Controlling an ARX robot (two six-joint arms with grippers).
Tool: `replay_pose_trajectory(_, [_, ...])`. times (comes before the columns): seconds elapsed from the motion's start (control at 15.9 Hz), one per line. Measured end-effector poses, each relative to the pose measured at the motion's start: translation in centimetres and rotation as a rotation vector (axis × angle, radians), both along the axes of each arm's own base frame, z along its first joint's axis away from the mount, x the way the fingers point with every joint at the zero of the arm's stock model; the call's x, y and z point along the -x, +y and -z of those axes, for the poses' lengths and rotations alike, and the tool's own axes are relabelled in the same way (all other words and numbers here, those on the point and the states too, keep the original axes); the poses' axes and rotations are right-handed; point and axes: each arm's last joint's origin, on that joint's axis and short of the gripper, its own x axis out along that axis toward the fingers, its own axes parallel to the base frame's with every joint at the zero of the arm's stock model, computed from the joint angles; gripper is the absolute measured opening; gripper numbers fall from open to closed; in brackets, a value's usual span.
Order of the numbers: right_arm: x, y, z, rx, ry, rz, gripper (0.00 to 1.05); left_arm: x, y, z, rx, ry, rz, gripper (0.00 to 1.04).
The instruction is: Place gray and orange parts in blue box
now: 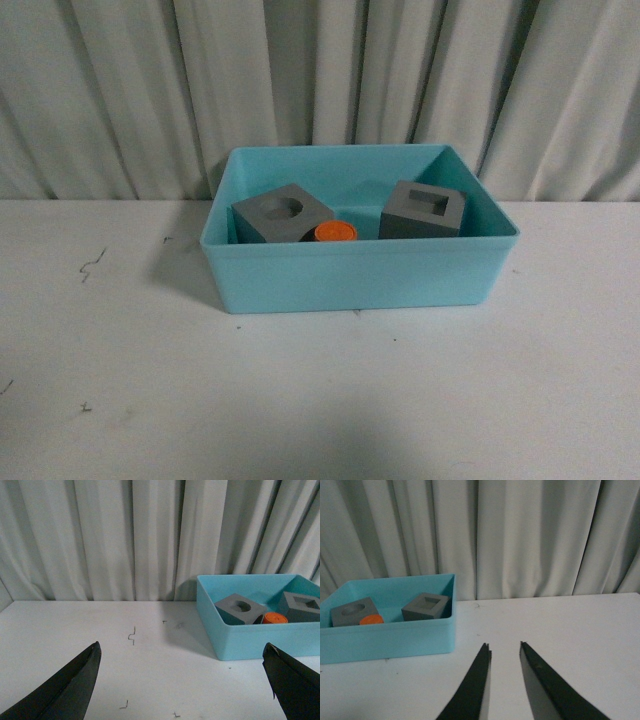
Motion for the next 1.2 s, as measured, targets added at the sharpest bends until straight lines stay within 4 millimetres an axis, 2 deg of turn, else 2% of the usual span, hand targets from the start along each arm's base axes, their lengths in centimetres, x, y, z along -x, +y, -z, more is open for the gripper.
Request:
replay_pose_trajectory(0.06, [0.00,0.00,-0.02,0.000,-0.001,0.000,0.28,0.00,0.00,0.00,0.000,0.000,0.000,0.98])
replay_pose_trajectory(0.13, [0.00,0.00,-0.02,0.000,-0.001,0.000,0.34,0.00,0.00,0.00,0.000,0.000,0.000,0.98])
replay_pose_trajectory(0.57, [0.00,0.00,0.00,0.000,0.000,0.000,0.54,0.00,0.00,0.00,0.000,0.000,0.000,0.98])
replay_pose_trajectory(0.82, [0.00,0.00,0.00,0.000,0.000,0.000,1.00,0.00,0.00,0.00,0.000,0.000,0.000,0.98])
replay_pose_trajectory(0.88, [0.00,0.00,-0.02,0.000,-0.001,0.000,0.97,0.00,0.00,0.00,0.000,0.000,0.000,0.98])
replay_pose_trajectory(1.2, [0.00,0.00,0.00,0.000,0.000,0.000,0.98,0.00,0.00,0.00,0.000,0.000,0.000,0.98])
